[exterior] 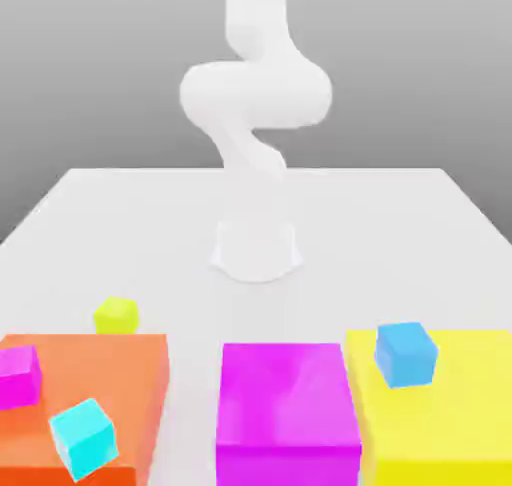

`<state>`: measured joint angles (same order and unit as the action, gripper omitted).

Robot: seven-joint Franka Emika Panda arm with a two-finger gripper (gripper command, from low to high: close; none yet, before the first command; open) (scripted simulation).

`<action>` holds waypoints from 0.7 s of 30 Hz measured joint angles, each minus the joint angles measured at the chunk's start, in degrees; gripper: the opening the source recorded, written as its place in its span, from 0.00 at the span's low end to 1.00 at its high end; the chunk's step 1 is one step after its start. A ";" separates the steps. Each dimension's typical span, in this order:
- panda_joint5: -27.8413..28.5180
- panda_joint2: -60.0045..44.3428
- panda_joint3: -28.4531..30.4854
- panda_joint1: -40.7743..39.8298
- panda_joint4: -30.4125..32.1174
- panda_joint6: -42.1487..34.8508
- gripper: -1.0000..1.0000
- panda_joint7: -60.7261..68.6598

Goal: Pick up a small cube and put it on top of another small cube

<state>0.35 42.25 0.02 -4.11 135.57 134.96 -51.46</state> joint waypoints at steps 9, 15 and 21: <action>1.68 -15.45 1.26 -16.62 15.34 13.23 0.50 -23.70; 2.31 -25.21 2.73 -27.08 25.17 21.67 0.50 -38.40; 2.42 -34.95 5.56 -36.12 34.97 30.10 0.50 -52.61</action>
<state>2.77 7.30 5.58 -40.23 170.54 165.06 -104.07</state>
